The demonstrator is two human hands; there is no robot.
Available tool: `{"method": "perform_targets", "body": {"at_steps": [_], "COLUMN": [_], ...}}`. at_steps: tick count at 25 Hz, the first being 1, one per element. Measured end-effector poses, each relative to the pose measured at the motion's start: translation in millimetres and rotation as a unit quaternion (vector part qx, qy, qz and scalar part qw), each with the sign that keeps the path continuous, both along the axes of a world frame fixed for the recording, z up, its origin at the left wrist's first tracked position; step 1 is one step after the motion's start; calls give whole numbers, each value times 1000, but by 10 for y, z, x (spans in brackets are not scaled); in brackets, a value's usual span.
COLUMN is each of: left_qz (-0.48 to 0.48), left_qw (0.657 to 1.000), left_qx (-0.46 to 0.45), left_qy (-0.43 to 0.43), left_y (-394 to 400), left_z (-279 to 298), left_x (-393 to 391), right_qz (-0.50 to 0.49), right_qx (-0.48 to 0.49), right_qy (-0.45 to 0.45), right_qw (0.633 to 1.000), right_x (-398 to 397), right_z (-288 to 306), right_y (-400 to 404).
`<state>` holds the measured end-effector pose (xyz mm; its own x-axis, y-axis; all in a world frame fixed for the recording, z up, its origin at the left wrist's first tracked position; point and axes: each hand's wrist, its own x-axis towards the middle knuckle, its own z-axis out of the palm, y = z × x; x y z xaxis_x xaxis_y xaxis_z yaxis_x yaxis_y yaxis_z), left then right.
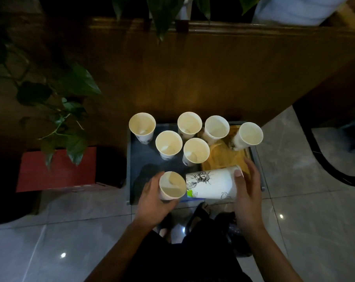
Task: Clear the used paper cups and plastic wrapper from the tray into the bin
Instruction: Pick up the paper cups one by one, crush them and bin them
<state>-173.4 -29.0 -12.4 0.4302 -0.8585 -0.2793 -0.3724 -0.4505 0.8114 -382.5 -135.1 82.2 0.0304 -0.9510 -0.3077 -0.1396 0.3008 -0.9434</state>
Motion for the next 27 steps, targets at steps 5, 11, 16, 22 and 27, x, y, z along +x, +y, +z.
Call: {"method": "perform_targets", "body": {"at_steps": [5,11,16,22,27], "left_qz": [-17,4,-14,-42,-92], "left_qw": [999,985,981,988,993], "left_qx": [3,1,-21,-8,6], "left_qy": [35,171,193,150,72], "left_y": [116,204,197,170,166], "left_z": [163,180,237,322,538], "left_x": [-12,-124,-174,-127,-134], "right_qz": [-15,-23,-15,40,80], "right_qx": [14,23,20,-17,-49], "right_qy": [-13,14,37,55,91], "right_qw": [1000,999,999,998,991], "right_x": [-4,21,8,78,116], "right_z": [27,21,30,70,101], "right_y": [-8,-13,-35,24,73]}}
